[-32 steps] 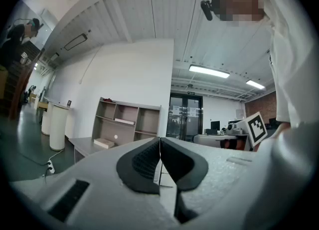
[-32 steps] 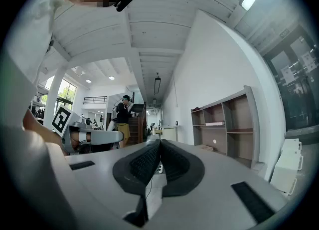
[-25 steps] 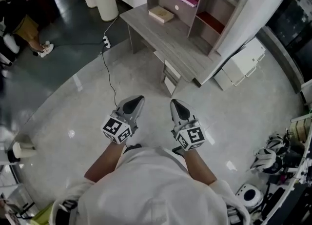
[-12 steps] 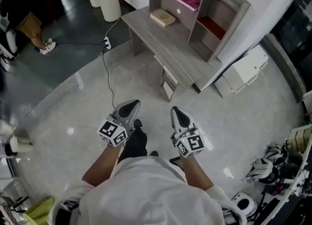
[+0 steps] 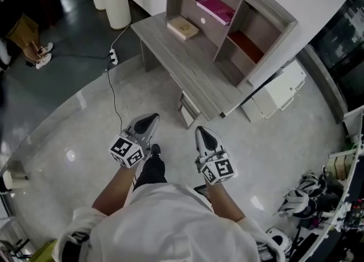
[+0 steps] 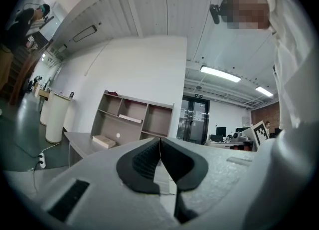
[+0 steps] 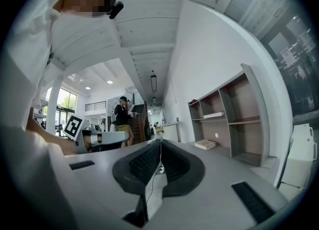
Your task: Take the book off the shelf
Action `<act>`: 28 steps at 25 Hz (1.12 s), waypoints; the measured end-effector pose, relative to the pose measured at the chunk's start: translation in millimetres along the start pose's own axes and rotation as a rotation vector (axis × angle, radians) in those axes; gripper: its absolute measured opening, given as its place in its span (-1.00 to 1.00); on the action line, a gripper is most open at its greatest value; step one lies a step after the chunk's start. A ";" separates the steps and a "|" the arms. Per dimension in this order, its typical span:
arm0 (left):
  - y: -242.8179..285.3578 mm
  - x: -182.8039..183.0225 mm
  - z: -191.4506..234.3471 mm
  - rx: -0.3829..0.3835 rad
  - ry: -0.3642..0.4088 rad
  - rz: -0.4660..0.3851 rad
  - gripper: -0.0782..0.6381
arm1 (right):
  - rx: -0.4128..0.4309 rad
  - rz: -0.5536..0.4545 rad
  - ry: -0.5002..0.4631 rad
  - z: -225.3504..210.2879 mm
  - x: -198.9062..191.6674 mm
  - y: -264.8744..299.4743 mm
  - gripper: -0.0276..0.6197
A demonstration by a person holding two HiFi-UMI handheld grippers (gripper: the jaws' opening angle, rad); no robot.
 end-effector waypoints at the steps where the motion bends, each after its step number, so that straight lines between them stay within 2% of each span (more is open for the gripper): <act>1: 8.1 2.4 11.6 -0.007 -0.002 -0.004 -0.73 | -0.003 0.001 0.001 -3.1 2.6 12.9 -0.87; 8: 63.1 24.9 102.4 -0.050 -0.027 -0.027 -0.73 | -0.029 0.007 0.019 -31.6 24.0 109.0 -0.87; 12: 90.5 35.1 140.3 -0.125 -0.013 -0.040 -0.73 | -0.075 0.019 0.038 -54.0 32.7 161.0 -0.87; 18: 123.6 37.8 195.9 -0.184 -0.022 -0.022 -0.73 | -0.103 -0.013 0.024 -76.3 46.1 224.2 -0.86; 24: 158.1 33.8 229.0 -0.208 -0.064 -0.028 -0.73 | -0.149 -0.093 0.063 -114.2 70.1 251.0 -0.86; 28: 187.8 30.8 251.0 -0.226 -0.182 -0.071 -0.73 | -0.158 -0.166 0.151 -135.4 79.1 262.1 -0.86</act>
Point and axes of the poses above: the fingertips, and each gripper's own axes: y forward along the fingers, z to its left, x out of its top, the point moved 3 cm from there along -y, backward along the fingers, and after that the axes turned 6 degrees about y, right-handed, at the moved point
